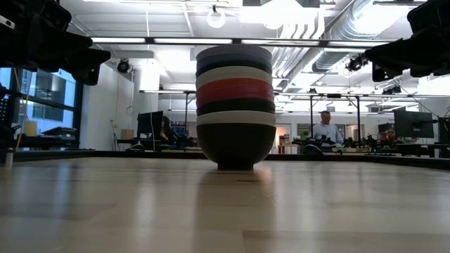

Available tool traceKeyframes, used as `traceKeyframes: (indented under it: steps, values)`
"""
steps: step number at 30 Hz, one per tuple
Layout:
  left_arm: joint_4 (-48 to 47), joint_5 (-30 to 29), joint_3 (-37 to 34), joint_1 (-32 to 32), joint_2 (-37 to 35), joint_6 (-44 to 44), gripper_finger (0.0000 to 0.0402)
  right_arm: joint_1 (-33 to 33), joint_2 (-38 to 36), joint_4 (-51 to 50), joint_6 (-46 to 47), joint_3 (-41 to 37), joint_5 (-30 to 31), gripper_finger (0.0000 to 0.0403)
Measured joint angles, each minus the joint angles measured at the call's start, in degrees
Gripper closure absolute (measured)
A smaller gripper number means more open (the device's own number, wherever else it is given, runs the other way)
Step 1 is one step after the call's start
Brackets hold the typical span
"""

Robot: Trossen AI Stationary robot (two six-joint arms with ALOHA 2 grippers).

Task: Nest bowls inside each other
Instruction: Return to Home Position

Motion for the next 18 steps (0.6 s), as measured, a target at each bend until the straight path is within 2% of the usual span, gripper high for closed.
traceKeyframes:
  steps: [18]
  values:
    - [0.4, 0.0, 0.0, 0.0, 0.0, -0.18, 0.0218, 0.01, 0.0, 0.0, 0.01, 0.0, 0.0, 0.0344]
